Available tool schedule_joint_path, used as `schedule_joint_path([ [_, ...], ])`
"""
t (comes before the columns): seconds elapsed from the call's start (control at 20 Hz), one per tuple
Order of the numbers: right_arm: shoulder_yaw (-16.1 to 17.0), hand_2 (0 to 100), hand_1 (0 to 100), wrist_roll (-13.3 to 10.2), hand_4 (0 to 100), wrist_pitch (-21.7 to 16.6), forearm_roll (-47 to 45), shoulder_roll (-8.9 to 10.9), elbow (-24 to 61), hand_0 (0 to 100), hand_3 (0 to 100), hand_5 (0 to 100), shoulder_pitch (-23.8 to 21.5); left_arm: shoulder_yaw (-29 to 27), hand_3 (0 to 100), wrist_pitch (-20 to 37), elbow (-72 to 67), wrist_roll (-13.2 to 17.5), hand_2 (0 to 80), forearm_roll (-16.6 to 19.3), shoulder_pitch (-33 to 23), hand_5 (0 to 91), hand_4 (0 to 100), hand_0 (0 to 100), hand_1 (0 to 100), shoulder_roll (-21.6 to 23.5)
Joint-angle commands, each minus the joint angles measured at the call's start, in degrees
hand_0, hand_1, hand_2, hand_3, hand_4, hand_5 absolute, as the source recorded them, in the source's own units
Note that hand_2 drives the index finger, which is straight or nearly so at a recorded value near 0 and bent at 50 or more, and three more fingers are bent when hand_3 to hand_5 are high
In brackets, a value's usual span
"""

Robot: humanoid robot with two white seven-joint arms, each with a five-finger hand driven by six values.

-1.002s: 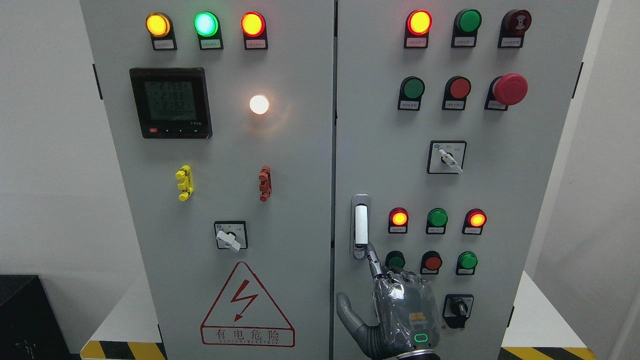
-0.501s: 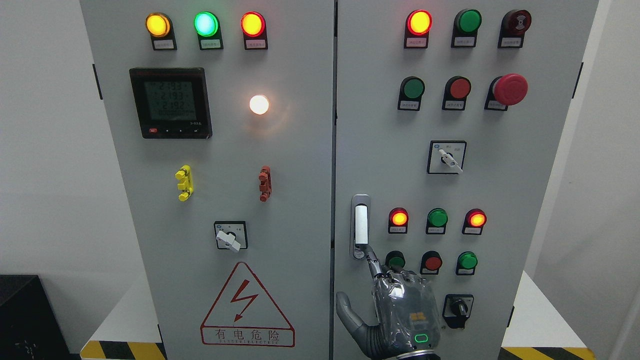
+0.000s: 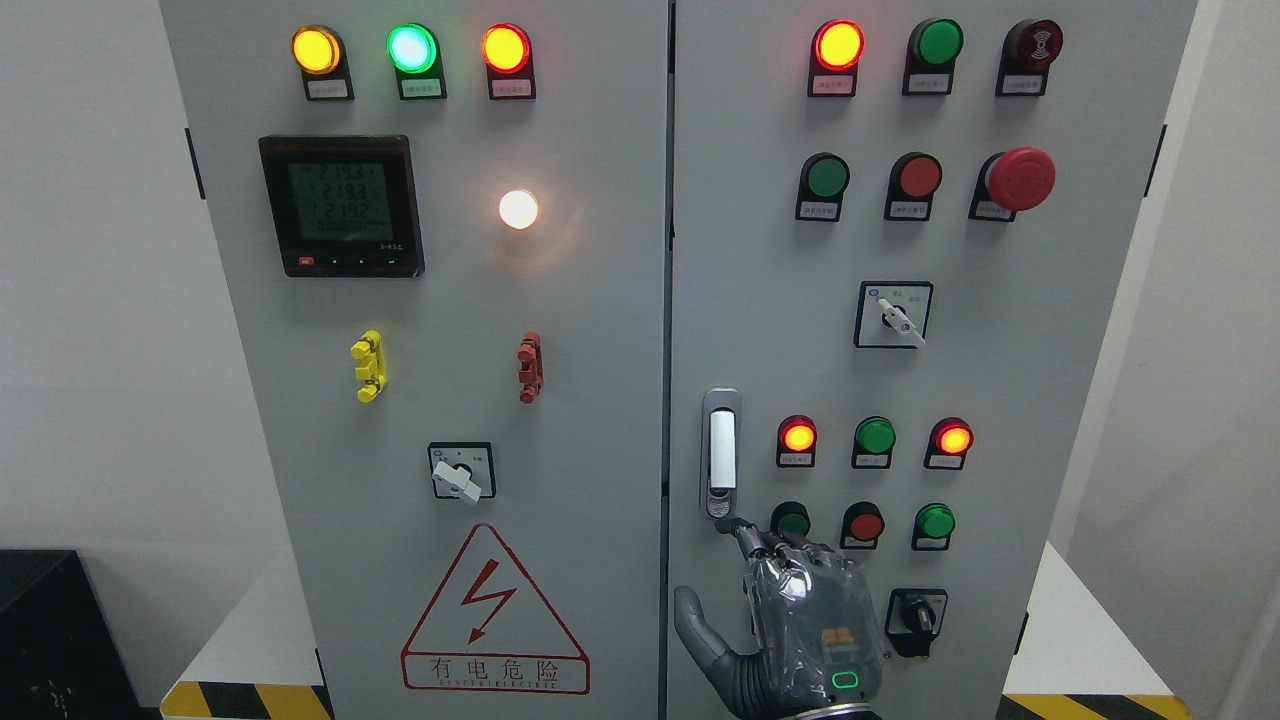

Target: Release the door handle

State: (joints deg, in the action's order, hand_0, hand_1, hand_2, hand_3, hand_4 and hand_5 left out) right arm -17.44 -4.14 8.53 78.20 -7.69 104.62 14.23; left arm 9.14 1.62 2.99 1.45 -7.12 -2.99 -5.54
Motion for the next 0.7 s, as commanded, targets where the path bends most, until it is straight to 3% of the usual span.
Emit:
schedule_joint_path([
  [0.0,0.5,48,30,0.1,68,0.3,-0.6,0.04,2.1,26,80,68,-1.1,0.0,10,0.0,0.0,0.0,4.4,0.0,0.0,0.0,1,0,0,0.0],
  [0.2,0.6,58,23,0.1,65,0.3,-0.5,0.04,2.6,20,81,62,-1.3,0.0,10,0.0,0.0,0.0,4.4,0.0,0.0,0.0,0,0,0,0.0],
  [0.4,0.7,69,23,-1.7,69,0.2,-0.3,0.39,2.6,18,88,61,-0.9,0.0,10,0.0,0.0,0.0,4.4,0.0,0.0,0.0,0,0,0,0.0],
  [0.65,0.6,75,28,-0.6,74,0.7,0.2,0.48,3.2,15,96,66,-0.7,0.0,10,0.0,0.0,0.0,4.4,0.0,0.0,0.0,0,0,0,0.0],
])
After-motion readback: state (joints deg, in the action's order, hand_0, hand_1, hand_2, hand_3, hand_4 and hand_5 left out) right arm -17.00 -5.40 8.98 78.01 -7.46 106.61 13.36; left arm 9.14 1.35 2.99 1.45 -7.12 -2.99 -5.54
